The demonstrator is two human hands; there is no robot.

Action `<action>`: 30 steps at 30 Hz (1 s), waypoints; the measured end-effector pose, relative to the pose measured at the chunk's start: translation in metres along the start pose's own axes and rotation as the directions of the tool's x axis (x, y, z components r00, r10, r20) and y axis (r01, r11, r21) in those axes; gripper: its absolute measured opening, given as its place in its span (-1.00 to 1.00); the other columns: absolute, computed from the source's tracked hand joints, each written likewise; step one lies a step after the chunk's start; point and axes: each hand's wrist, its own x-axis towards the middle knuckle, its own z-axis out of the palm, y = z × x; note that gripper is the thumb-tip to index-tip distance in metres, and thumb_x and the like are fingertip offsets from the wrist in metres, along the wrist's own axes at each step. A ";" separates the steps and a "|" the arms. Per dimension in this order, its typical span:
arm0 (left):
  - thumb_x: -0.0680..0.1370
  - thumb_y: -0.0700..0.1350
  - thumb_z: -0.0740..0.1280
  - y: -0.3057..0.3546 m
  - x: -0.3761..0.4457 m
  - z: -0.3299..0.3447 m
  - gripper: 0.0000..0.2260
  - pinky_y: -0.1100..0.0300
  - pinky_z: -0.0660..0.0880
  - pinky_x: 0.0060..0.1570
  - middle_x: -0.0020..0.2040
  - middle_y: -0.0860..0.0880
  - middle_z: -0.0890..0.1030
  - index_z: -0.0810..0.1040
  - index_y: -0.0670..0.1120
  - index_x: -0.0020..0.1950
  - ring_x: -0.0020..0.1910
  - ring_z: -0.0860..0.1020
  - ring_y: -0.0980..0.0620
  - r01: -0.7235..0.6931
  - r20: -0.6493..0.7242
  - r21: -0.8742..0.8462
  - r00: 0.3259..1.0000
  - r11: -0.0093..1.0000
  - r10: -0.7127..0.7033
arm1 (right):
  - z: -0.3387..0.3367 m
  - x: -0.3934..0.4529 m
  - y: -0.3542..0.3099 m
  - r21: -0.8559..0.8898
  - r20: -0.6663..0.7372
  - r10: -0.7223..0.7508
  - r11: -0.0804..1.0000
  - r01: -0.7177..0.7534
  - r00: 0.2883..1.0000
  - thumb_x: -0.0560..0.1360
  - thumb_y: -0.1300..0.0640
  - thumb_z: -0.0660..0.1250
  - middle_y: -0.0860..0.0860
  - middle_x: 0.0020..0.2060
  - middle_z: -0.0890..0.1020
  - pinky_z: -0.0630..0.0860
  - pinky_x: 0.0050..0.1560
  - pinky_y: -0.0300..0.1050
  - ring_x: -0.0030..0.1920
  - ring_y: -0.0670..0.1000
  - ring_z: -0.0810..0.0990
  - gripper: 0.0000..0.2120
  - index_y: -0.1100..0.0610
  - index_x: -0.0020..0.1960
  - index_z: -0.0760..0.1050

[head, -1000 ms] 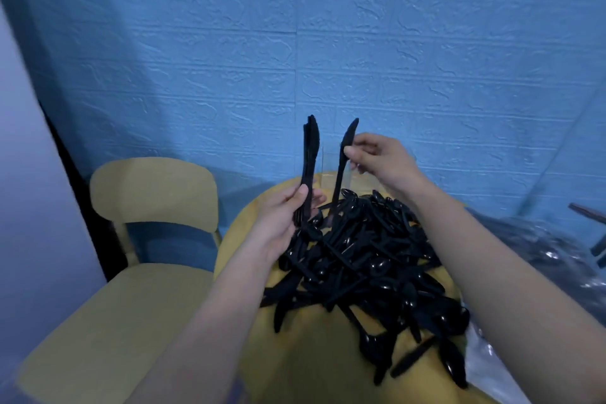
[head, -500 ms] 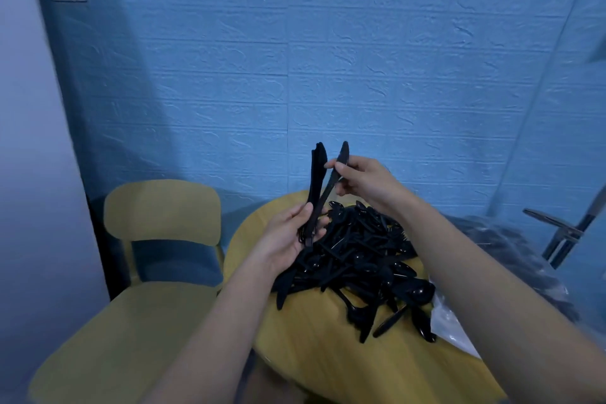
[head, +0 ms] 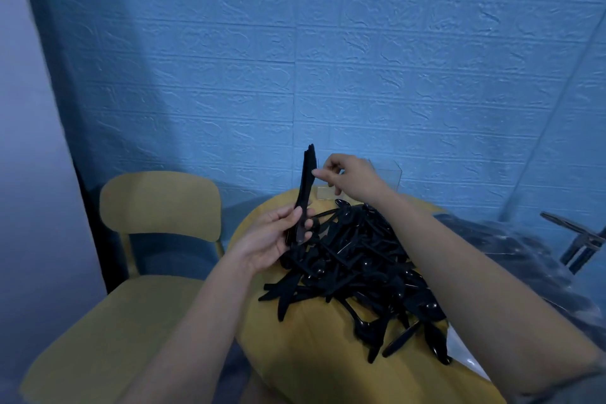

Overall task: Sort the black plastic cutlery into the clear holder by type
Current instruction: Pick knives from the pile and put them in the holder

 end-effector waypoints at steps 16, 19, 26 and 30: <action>0.60 -0.25 0.21 -0.017 0.065 -0.063 -0.84 0.28 0.58 -0.28 -0.21 -0.06 0.62 0.53 -0.27 0.11 -0.30 0.62 0.11 -0.032 -0.310 -0.115 0.951 0.993 -0.006 | 0.060 0.080 0.128 -0.727 0.488 0.091 0.593 0.346 0.868 0.52 0.31 0.25 0.05 0.13 0.51 0.52 0.04 -0.04 0.12 0.11 0.52 -0.68 0.08 0.22 0.53; 0.60 -0.25 0.22 -0.019 0.070 -0.067 -0.81 0.27 0.58 -0.28 -0.19 -0.04 0.63 0.51 -0.28 0.17 -0.29 0.63 0.11 -0.019 -0.331 -0.130 0.943 0.991 -0.025 | 0.066 0.088 0.130 -0.719 0.550 0.130 0.576 0.389 0.825 0.53 0.29 0.24 0.04 0.17 0.51 0.44 -0.09 -0.13 0.16 0.10 0.51 -0.67 0.07 0.26 0.49; 0.60 -0.26 0.22 -0.019 0.072 -0.074 -0.74 0.27 0.59 -0.27 -0.13 -0.06 0.63 0.47 -0.29 0.27 -0.28 0.65 0.12 -0.027 -0.369 -0.141 0.929 0.990 -0.028 | 0.069 0.095 0.130 -0.668 0.603 0.105 0.608 0.428 0.791 0.49 0.28 0.29 0.07 0.01 0.58 0.50 -0.09 -0.10 -0.01 0.09 0.55 -0.83 0.12 0.05 0.52; 0.60 -0.27 0.21 -0.020 0.067 -0.073 -0.74 0.28 0.60 -0.25 -0.08 -0.08 0.61 0.46 -0.29 0.28 -0.28 0.65 0.13 -0.017 -0.370 -0.134 0.928 0.991 -0.034 | 0.051 0.086 0.125 -0.684 0.584 0.033 0.558 0.469 0.811 0.51 0.26 0.24 0.06 -0.05 0.55 0.41 -0.17 -0.08 -0.03 0.10 0.53 -0.90 0.14 -0.01 0.47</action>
